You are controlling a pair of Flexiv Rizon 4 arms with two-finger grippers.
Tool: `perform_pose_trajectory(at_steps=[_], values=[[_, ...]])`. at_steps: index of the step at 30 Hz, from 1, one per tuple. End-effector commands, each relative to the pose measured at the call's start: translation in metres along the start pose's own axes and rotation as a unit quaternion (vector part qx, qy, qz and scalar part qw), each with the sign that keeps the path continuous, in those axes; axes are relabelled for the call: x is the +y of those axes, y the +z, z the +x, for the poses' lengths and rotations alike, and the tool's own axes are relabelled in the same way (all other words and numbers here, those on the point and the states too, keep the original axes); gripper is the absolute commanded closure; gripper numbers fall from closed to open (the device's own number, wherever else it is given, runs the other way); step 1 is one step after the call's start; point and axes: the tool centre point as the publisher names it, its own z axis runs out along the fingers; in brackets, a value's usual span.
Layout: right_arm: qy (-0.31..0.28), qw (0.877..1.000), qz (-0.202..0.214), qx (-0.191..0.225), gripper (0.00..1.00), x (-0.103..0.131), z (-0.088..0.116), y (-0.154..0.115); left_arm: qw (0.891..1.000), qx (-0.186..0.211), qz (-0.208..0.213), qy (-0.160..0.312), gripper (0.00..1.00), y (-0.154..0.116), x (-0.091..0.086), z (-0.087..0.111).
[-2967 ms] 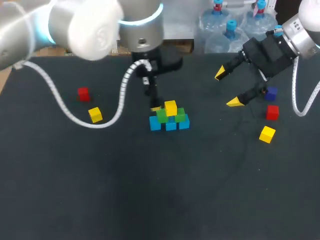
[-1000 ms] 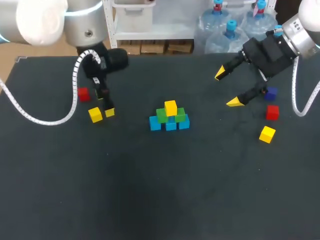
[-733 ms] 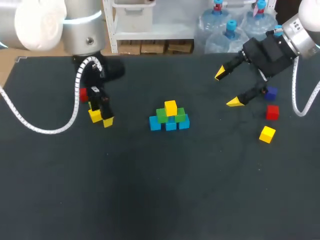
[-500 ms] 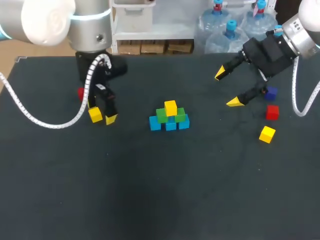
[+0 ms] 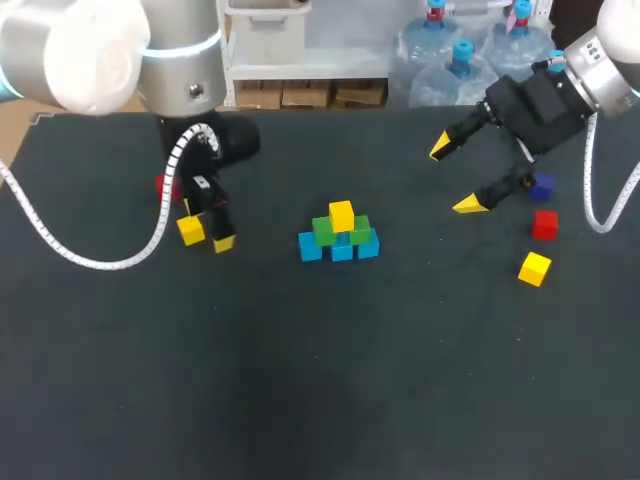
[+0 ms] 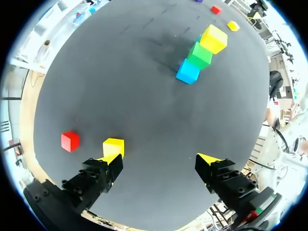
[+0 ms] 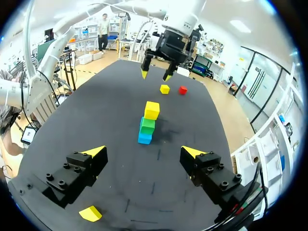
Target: Place the blue cubes, place green cubes on the blue cubes, place the yellow cubes on the green cubes, then place the red cubes on the yellow cubes, and place purple cube on the red cubes.
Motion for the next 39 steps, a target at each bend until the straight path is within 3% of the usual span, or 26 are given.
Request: perform_pose_trajectory(at_steps=[1,10,19,39], values=[[0.000,1.000,0.001,0.000,0.00,0.000,0.000,0.000,1.000,0.006,0.002,-0.004,0.00,0.001,0.003,0.003],[0.000,1.000,0.001,0.000,0.00,0.000,0.000,0.000,1.000,-0.006,0.001,0.007,0.00,0.017,0.003,0.007],[0.000,1.000,0.001,0.000,0.00,0.000,0.000,0.000,1.000,-0.013,0.013,0.007,0.00,0.026,0.014,0.010],[0.000,1.000,0.001,0.000,0.00,0.000,0.000,0.000,1.000,-0.009,0.012,0.018,0.00,0.038,0.026,0.003]])
